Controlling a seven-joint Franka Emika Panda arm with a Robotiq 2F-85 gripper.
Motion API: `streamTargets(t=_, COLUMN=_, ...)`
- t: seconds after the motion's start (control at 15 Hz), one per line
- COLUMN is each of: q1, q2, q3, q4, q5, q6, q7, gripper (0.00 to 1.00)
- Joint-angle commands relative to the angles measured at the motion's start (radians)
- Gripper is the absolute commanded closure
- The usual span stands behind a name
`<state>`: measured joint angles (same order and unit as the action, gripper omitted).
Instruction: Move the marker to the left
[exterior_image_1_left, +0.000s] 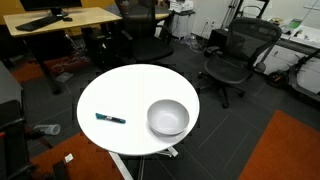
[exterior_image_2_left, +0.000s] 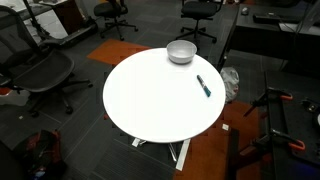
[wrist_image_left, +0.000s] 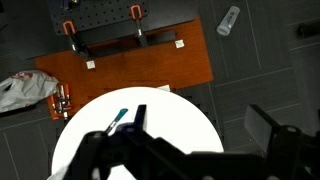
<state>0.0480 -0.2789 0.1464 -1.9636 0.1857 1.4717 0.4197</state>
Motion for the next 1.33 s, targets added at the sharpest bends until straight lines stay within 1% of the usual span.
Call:
streamTargets(t=0.0, q1=-0.01, q2=-0.009, q3=-0.012, q4=-0.034, q5=0.005, q6=0.052, q7=0.018, gripper=0.0)
streamTargets(t=0.33, q1=-0.031, q2=-0.031, q3=-0.025, q4=-0.125, q5=0.005, q6=0.184, q7=0.07, gripper=0.0)
streamTargets(t=1.0, q1=-0.08, q2=-0.083, q3=-0.079, q4=-0.373, q5=0.044, q6=0.436, q7=0.173, gripper=0.0)
streamTargets(t=1.27, q1=-0.102, q2=-0.127, q3=-0.069, q4=-0.497, q5=0.021, q6=0.567, q7=0.255, gripper=0.0)
